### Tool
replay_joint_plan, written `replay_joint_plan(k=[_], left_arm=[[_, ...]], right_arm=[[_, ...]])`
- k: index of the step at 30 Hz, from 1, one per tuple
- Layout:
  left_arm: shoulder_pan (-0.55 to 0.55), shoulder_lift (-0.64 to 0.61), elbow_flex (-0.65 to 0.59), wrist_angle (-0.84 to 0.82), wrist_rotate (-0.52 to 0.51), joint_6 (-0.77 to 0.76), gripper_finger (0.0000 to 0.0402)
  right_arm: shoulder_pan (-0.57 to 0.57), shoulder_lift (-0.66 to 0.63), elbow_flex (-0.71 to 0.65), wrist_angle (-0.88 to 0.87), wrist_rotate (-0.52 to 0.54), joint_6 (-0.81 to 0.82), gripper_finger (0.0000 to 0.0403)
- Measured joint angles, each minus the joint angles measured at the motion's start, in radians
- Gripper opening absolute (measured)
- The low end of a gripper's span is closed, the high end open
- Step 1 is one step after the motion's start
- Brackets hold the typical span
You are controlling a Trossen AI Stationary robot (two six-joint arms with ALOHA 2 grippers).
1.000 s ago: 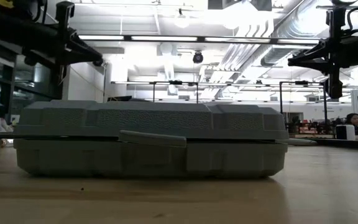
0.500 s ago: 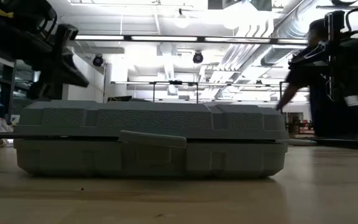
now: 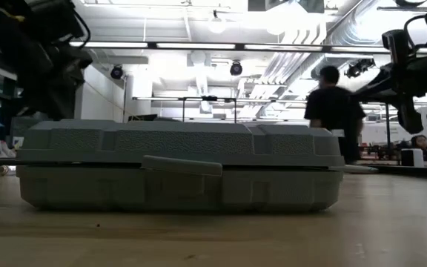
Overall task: Prefit tool cases
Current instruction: Adjust the screwdriver from the upper left to the middle left
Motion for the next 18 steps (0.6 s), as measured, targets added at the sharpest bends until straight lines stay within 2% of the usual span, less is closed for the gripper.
replay_joint_plan(k=[12, 15, 18], left_arm=[[-0.06, 0.227, 0.0, -0.114, 0.058, -0.001, 0.0], [-0.06, 0.261, -0.001, -0.2, 0.047, -0.004, 0.0], [-0.06, 0.281, -0.004, -0.19, 0.025, -0.015, 0.0]], right_arm=[[0.0, 0.0, 0.0, -0.015, -0.002, -0.002, 0.0], [0.0, 0.001, 0.0, -0.015, -0.005, 0.0, 0.0], [0.0, 0.001, 0.0, -0.015, -0.005, 0.018, 0.0]])
